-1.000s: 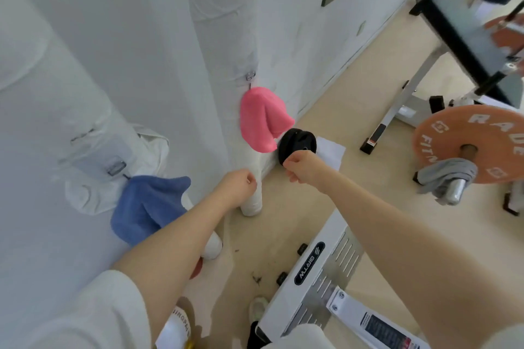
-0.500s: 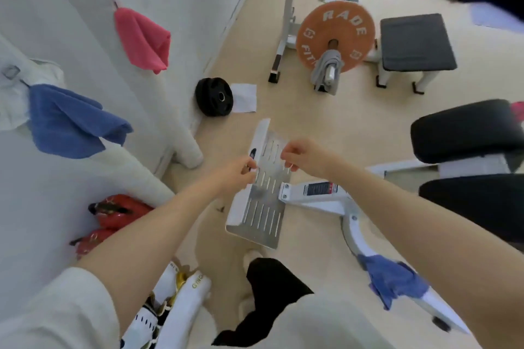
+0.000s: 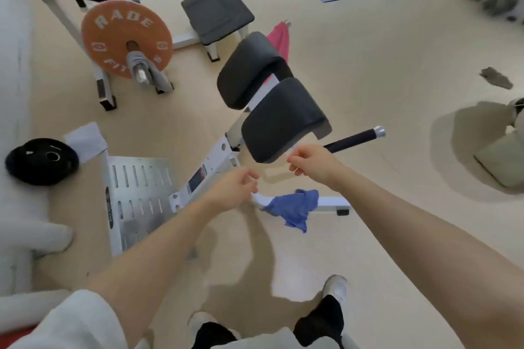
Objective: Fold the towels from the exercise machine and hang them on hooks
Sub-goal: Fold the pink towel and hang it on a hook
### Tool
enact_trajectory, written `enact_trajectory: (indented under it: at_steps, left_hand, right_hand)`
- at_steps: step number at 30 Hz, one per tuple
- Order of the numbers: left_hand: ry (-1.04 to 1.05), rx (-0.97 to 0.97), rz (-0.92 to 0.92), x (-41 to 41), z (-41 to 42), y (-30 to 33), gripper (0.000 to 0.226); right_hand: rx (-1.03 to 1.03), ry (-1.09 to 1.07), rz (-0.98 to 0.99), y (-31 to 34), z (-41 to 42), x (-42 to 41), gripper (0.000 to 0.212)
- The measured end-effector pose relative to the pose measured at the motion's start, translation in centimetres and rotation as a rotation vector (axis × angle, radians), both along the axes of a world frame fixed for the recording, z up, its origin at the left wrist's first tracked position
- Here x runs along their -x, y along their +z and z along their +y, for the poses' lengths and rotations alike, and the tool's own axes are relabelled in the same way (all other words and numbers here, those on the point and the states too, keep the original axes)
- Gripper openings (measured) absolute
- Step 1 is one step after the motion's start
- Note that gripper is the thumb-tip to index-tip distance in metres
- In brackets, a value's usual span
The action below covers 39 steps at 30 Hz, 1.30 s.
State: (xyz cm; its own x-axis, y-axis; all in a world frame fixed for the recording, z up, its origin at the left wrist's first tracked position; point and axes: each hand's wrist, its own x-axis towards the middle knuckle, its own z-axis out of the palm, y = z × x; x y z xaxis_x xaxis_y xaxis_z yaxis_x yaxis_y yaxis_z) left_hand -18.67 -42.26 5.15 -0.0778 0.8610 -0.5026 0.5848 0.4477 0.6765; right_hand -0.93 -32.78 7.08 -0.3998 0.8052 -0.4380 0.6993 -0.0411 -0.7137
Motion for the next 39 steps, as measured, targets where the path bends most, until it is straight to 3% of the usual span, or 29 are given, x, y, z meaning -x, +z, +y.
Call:
enact_trajectory:
  at_steps: [8, 12, 16, 21, 25, 39]
  left_hand:
    - [-0.138, -0.107, -0.043, -20.5, 13.7, 2.4, 0.023]
    - [-0.211, -0.214, -0.009, -25.4, 19.4, 5.0, 0.023]
    - [-0.129, -0.298, -0.078, -27.3, 23.8, 5.8, 0.019]
    - [0.032, -0.372, -0.112, -26.2, 29.7, 4.5, 0.016]
    - [0.113, -0.324, -0.048, -24.2, 35.2, 3.1, 0.019]
    - [0.543, -0.25, 0.04, -18.5, 46.8, 2.8, 0.016]
  right_hand:
    - [-0.031, -0.254, 0.083, 2.8, 10.5, -22.7, 0.017]
    - [-0.103, -0.188, 0.022, 4.7, 14.3, -28.4, 0.014]
    - [-0.122, -0.199, 0.076, 5.3, 17.9, -30.7, 0.013]
    - [-0.154, -0.122, 0.055, 5.6, 24.9, -30.6, 0.015]
    - [-0.126, -0.097, 0.066, 5.6, 32.8, -28.3, 0.014]
    - [0.094, 0.261, 0.183, 1.9, 53.3, -12.2, 0.016]
